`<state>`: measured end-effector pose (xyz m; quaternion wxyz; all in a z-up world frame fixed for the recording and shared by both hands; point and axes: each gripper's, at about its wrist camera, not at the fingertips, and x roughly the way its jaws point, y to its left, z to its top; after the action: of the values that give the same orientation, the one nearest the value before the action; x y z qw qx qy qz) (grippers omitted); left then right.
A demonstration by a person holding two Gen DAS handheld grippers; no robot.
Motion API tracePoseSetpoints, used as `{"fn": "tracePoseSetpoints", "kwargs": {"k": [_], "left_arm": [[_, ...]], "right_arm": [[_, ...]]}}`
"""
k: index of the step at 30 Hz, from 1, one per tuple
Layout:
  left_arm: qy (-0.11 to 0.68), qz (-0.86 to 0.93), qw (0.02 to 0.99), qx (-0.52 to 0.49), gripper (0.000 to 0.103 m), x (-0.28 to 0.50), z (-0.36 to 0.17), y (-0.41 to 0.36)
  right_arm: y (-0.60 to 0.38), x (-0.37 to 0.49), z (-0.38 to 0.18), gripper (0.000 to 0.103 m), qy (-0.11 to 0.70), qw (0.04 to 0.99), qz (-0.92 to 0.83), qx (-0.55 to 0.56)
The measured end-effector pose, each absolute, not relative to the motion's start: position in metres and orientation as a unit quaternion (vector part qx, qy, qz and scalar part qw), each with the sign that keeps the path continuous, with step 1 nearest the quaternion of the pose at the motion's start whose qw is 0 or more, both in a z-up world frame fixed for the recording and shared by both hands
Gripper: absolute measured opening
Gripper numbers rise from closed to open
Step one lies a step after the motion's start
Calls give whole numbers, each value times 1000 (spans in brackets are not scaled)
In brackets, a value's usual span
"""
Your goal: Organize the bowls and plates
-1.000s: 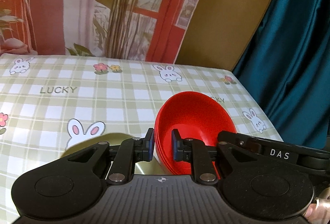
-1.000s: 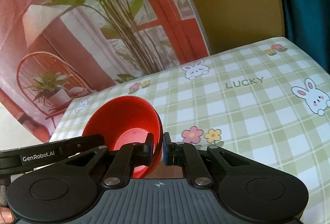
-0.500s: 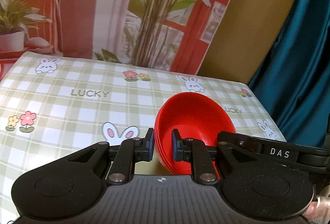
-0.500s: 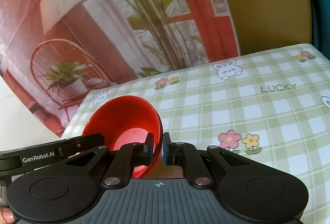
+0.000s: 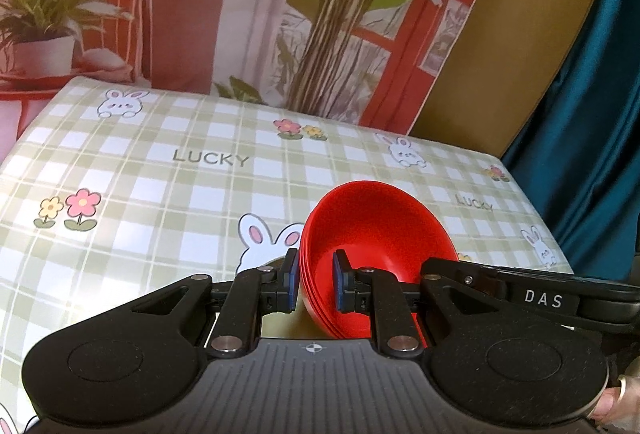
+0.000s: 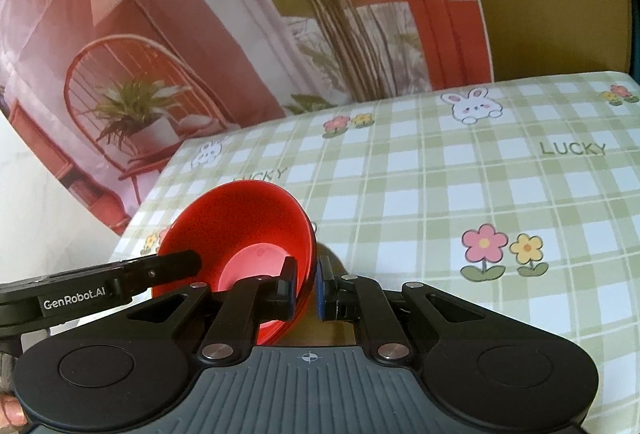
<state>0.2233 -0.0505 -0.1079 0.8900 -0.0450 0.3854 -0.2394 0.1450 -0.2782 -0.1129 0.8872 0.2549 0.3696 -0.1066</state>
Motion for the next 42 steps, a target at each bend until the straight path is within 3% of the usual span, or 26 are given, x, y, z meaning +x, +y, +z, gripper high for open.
{"fn": "tracePoseSetpoints", "kwargs": {"k": [42], "left_arm": [[428,-187,884,-31,18,209,-129,-34]], "right_arm": [[-254,146,-133,11,410,871,-73,261]]}}
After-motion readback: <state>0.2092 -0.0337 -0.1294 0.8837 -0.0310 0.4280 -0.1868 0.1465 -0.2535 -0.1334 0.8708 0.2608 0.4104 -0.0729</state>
